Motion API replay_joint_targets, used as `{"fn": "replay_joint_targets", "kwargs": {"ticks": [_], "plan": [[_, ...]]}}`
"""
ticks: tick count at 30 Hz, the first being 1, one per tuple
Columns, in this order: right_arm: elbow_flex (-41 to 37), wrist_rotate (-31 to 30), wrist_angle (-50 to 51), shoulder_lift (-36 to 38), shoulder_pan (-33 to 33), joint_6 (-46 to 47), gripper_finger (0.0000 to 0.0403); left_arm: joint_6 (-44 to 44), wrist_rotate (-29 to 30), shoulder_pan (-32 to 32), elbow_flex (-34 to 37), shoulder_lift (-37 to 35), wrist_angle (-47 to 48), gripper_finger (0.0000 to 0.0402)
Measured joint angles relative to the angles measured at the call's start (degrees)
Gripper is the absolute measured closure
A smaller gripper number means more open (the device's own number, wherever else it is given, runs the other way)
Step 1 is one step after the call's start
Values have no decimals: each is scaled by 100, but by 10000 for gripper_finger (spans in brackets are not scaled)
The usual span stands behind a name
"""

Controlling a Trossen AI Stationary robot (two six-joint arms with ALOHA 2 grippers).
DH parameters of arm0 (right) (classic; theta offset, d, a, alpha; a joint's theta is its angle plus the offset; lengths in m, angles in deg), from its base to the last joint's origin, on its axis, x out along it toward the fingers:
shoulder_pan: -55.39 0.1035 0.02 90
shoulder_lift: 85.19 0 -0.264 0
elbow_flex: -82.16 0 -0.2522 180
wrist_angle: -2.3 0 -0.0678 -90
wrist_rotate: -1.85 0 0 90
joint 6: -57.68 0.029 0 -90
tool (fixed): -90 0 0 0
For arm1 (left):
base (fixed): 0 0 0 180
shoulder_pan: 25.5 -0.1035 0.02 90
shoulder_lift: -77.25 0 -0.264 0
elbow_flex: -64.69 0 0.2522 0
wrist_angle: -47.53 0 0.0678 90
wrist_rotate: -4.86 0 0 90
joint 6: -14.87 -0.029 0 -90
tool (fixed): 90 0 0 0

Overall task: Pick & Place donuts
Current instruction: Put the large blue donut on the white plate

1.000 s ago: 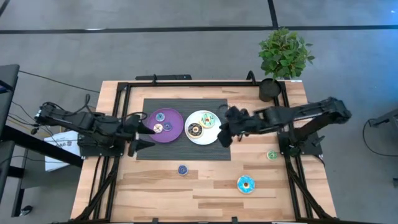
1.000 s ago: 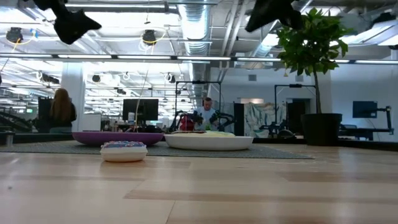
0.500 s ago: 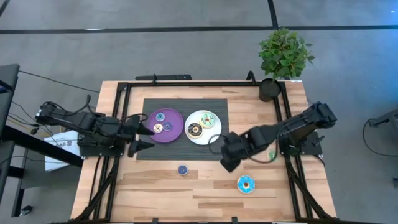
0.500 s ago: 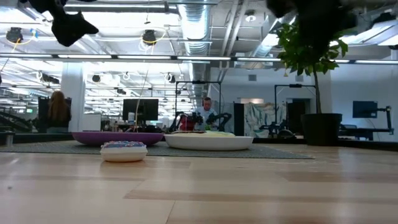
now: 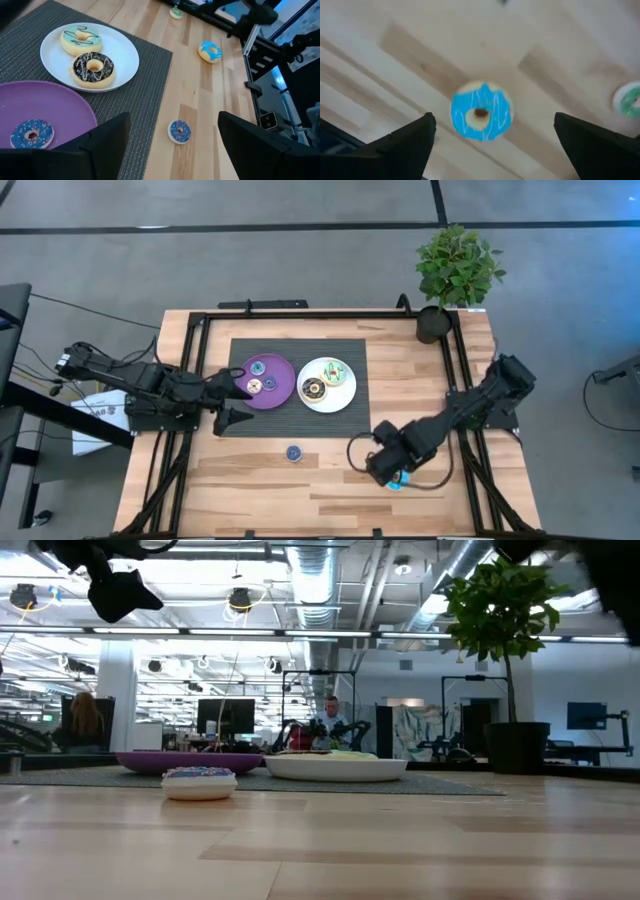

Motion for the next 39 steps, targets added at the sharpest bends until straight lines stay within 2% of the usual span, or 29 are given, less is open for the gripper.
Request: {"fn": "replay_joint_targets", "kwargs": {"ticks": [4, 9, 15, 21, 31, 39], "plan": [[-1, 235, -314, -455, 224, 0, 24, 8, -2, 0, 0, 1, 8, 107], [0, 443, -961, -914, 320, -16, 22, 72, -2, 0, 0, 0, 15, 107], [0, 622, -1088, -1268, 397, 76, 4, 154, -2, 0, 0, 5, 37, 107], [7, 705, -1981, -1497, 432, 145, 16, 247, -2, -2, 0, 2, 12, 107], [4, 605, -1373, -1572, 433, 264, 28, 336, -1, 0, 0, 3, -5, 107], [22, 697, -1378, -1563, 412, 227, 38, 378, 0, -20, 0, 4, -98, 107]]}}
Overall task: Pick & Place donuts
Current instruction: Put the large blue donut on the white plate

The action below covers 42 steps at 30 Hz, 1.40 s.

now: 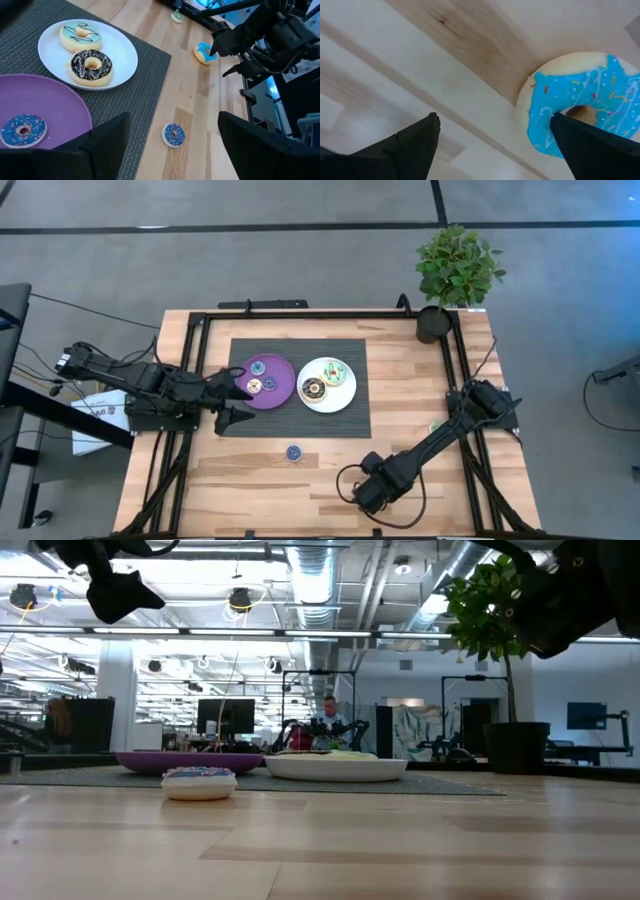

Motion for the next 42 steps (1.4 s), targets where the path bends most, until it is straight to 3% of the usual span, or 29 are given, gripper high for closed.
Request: {"fn": "replay_joint_targets", "kwargs": {"ticks": [34, 42], "plan": [[64, -236, 498, -67, 123, -324, 58, 409, 223, -2, -2, -1, -37, 107], [-380, 20, -61, -63, 186, -295, 58, 526, 284, -2, -4, 1, -59, 107]]}}
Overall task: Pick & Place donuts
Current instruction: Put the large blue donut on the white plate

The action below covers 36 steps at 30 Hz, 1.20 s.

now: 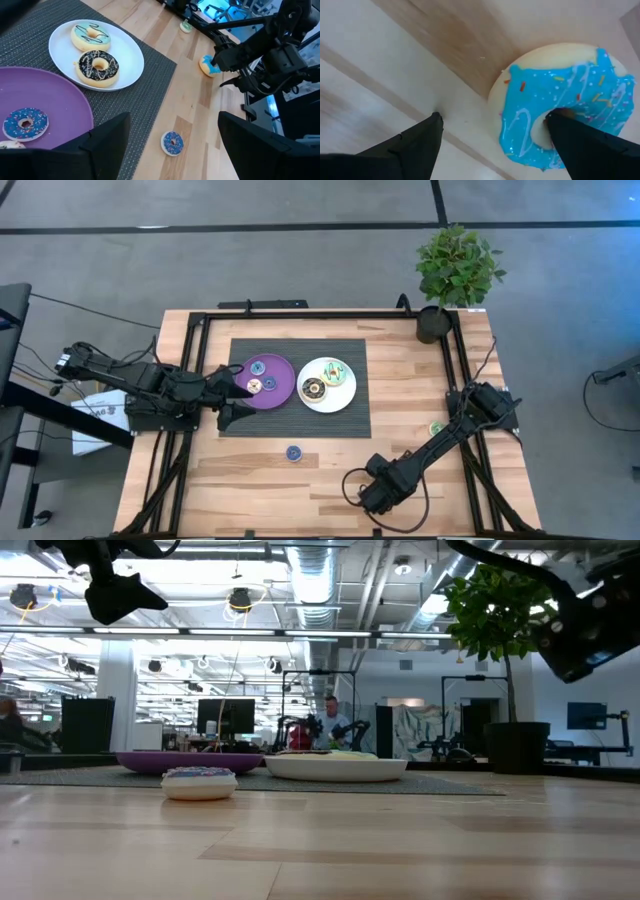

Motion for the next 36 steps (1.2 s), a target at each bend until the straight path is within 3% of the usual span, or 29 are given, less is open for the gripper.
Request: {"fn": "replay_joint_targets", "kwargs": {"ticks": [6, 36], "plan": [[-4, -78, 17, 2, -40, 16, 69, 5, 0, 0, 0, 0, -2, 107], [-11, -212, 246, 2, -116, -25, 233, -4, 15, 0, 0, -2, 0, 107]]}}
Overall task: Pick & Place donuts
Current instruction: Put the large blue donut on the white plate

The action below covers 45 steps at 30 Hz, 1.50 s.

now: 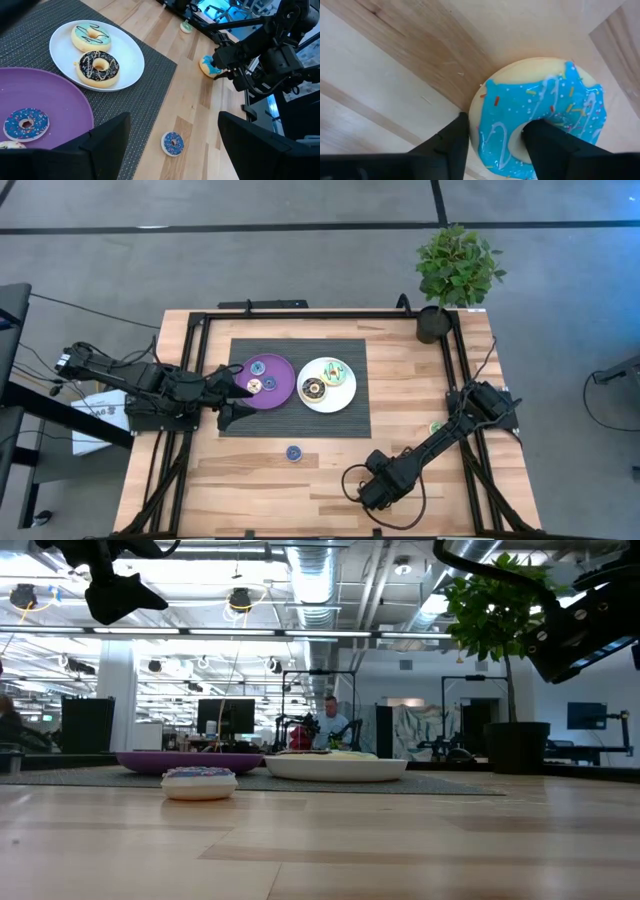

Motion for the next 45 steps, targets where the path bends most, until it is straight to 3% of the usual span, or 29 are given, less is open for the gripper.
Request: {"fn": "replay_joint_targets", "kwargs": {"ticks": [8, 18, 28, 45], "plan": [[0, 4, -9, 0, 0, 2, 258, -7, -2, 0, 0, 2, 0, 107], [1, 14, 21, 42, 0, 2, 261, -13, -4, 0, 0, 2, 0, 107], [375, 89, 717, 42, -111, -160, 271, -15, -14, 0, 0, 2, 4, 107], [1112, -387, 972, 44, -1566, -1993, 280, -575, -148, 0, 0, -9, 7, 107]]}}
